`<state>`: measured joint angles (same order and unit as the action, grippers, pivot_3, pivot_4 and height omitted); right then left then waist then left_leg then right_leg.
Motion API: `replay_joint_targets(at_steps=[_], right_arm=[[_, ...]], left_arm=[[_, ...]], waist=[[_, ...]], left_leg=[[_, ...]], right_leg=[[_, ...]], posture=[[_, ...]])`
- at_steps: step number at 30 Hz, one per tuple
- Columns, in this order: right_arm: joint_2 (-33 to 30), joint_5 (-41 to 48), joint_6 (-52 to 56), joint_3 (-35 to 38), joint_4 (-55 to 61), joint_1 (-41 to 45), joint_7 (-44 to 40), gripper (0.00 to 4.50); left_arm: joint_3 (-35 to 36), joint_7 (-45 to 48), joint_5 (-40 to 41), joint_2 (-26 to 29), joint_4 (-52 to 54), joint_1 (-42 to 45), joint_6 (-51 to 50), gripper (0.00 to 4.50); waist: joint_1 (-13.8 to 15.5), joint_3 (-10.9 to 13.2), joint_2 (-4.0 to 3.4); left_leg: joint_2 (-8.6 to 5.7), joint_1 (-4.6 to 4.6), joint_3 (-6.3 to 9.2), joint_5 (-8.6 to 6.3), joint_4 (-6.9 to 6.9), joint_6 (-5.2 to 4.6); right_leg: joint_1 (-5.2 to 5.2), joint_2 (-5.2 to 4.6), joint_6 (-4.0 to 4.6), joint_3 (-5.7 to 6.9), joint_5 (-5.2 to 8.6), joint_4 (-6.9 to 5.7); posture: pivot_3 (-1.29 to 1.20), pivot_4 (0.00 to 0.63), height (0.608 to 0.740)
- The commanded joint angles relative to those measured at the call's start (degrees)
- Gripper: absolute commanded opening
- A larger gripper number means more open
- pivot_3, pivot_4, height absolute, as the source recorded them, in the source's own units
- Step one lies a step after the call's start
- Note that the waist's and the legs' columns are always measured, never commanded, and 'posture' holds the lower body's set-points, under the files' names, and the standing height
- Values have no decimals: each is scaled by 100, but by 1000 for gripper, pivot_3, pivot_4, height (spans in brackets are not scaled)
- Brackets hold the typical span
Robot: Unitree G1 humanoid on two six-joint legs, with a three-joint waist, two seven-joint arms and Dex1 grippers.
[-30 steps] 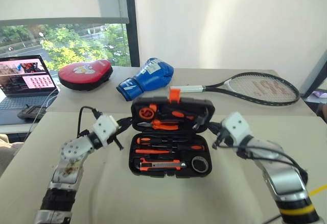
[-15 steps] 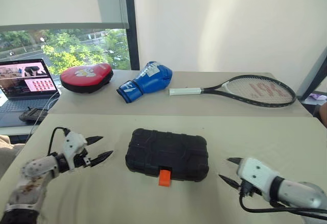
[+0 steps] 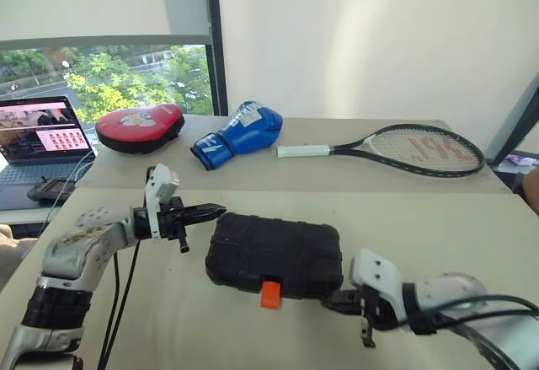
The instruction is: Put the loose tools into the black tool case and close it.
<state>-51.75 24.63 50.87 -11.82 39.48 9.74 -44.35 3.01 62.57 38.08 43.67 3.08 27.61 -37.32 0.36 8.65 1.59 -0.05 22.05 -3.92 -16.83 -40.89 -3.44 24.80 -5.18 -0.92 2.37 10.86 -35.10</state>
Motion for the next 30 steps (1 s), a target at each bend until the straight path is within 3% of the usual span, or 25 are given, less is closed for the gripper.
replay_joint_targets(at_steps=[1, 4, 8, 11, 13, 16, 19, 20, 30], right_arm=[[544, -471, 449, 49, -1073, 1186, 735, 0], [713, -819, 383, -146, -1813, 1818, 867, 0], [688, -786, 73, -101, -1911, 1940, 521, 0], [781, 72, 569, 733, -1013, 1562, 289, 777], [977, 514, 996, 1086, -511, 1370, 416, 1547], [1470, 740, 1580, 1203, -26, 1216, 981, 2612], [2005, 807, 2209, 1081, 74, 1171, 1511, 3501], [2100, 860, 2393, 985, 137, 1135, 1585, 3849], [3060, 562, 3131, 923, -197, 1265, 2669, 3849]], left_arm=[[-201, 638, 79, 244, 181, 463, -137, 27], [-410, 993, 29, 317, 157, 710, -163, 27], [-719, 1152, -257, 174, 54, 1022, 32, 27], [-1027, 863, -732, -118, -288, 1359, 162, 0], [-1172, 879, -915, -213, -382, 1390, 236, 0], [-1363, 798, -1192, -422, -485, 1347, 440, 1212], [-1603, 816, -1517, -509, -638, 1298, 640, 2098], [-1689, 866, -1645, -507, -682, 1261, 774, 2172], [-1850, 973, -2068, -623, -778, 1119, 1103, 2172]], waist=[[-28, 7, 11], [-30, 10, 10], [31, 10, 11], [65, 10, 10], [56, 10, 10], [12, 10, 11], [19, 10, 10], [23, 10, 10], [30, 10, 10]], left_leg=[[-1, 9, -2, 0, -2, -2], [-4, 26, -9, 3, -5, -13], [-2, 28, -8, 1, -2, -17], [-6, 41, -6, 2, -5, -17], [-6, 49, -6, 1, -8, -18], [-6, 58, -6, -4, -7, -26], [-9, 66, -6, -6, -10, -29], [-8, 66, -6, -6, -13, -29], [-11, 66, -6, -5, -21, -28]], right_leg=[[11, 2, 1, -3, -1, -6], [29, -2, 9, -8, -9, -12], [29, 0, 7, -1, -7, -11], [33, -3, -2, 1, -2, -10], [33, -3, -8, 0, -5, -6], [32, -2, -20, -2, -13, -6], [36, -6, -25, -3, -15, -1], [37, -5, -25, -2, -16, -1], [41, -8, -25, -1, -16, -1]], posture=[[0, 150, 740], [0, 150, 740], [0, 150, 740], [0, 150, 740], [0, 150, 740], [0, 150, 740], [0, 150, 740], [0, 150, 740], [0, 150, 740]])
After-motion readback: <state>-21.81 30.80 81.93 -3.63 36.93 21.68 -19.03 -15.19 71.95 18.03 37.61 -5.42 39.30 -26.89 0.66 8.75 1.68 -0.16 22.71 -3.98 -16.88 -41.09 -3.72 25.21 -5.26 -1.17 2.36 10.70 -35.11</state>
